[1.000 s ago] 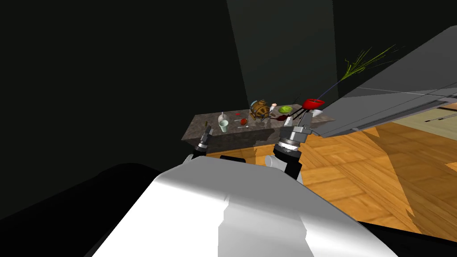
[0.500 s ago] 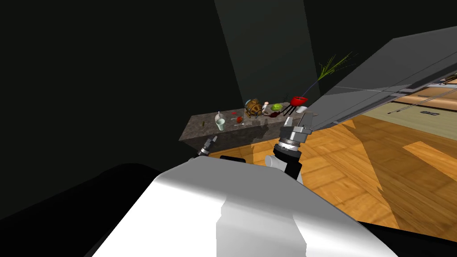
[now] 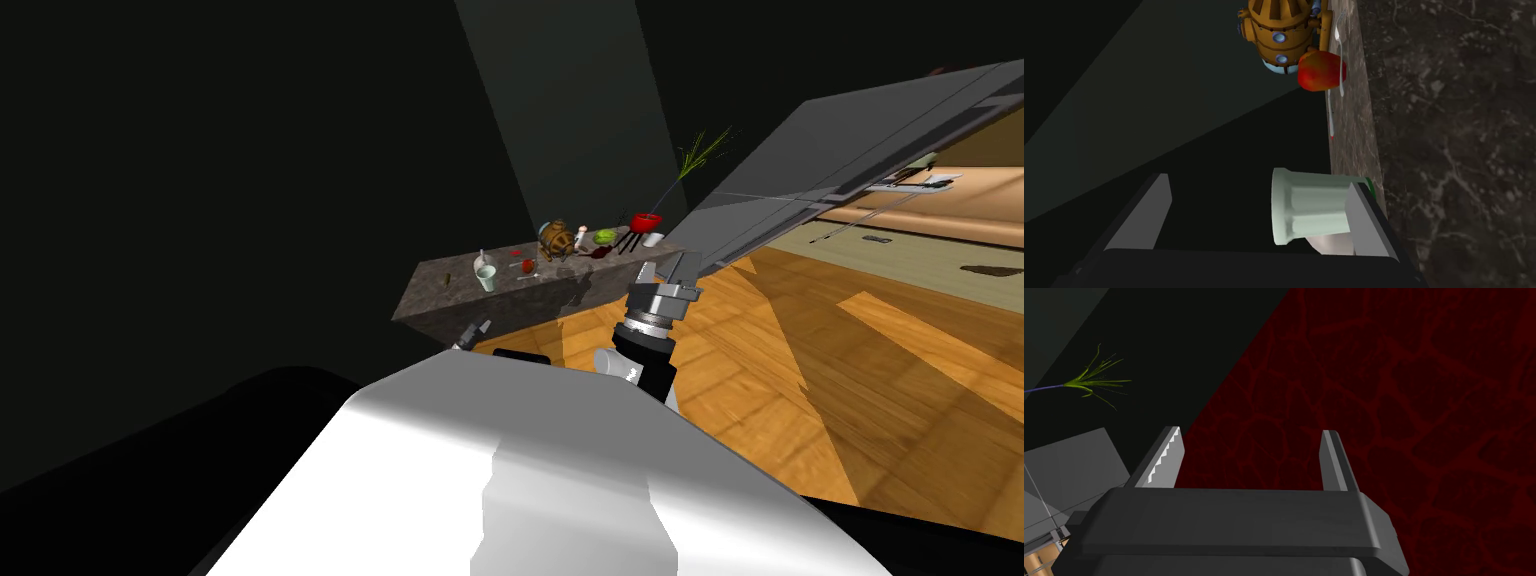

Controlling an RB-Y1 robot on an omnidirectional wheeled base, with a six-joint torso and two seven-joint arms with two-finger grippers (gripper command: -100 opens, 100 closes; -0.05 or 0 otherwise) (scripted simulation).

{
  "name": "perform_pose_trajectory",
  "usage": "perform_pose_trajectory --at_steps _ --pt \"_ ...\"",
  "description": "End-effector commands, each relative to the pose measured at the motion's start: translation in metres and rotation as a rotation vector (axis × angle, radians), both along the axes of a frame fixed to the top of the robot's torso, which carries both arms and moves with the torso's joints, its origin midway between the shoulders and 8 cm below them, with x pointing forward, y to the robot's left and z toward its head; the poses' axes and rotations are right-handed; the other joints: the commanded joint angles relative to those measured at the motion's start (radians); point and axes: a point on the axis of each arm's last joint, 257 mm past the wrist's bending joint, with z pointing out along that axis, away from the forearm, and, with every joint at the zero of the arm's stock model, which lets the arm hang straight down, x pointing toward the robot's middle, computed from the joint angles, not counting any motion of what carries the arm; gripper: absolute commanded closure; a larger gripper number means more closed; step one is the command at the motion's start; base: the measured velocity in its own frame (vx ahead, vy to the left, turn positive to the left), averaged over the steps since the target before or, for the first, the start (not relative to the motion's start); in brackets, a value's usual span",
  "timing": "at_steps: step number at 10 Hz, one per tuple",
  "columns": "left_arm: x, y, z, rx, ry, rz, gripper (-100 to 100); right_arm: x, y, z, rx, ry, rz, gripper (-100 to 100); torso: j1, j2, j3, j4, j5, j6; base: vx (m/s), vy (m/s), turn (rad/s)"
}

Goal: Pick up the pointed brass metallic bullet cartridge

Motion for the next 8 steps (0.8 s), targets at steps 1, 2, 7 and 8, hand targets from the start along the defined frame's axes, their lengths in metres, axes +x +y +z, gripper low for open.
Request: perform_pose_trajectory --at_steps 1,2,7,8 --pt "-0.020 -0.007 -0.029 -0.021 0.091 -0.052 -100 0.000 0.000 0.000 0.000 0.000 0.000 0 0.000 0.000 0.000 0.000 0.000 0.000 -0.040 -0.024 -0.233" --pt "-0.022 -0.005 -0.031 -0.014 0.096 -0.056 -100 0.000 0.000 0.000 0.000 0.000 0.000 0 0.000 0.000 0.000 0.000 0.000 0.001 -0.031 -0.018 -0.120" --pt "-0.093 -0.006 -0.103 -0.058 0.358 -0.170 -100 0.000 0.000 0.000 0.000 0.000 0.000 0 0.000 -0.001 0.000 0.000 0.000 0.000 -0.026 -0.026 -0.182" --pt "-0.098 0.000 -0.108 -0.036 0.374 -0.181 -100 0.000 0.000 0.000 0.000 0.000 0.000 0 0.000 -0.001 0.000 0.000 0.000 0.000 -0.017 -0.021 -0.120"
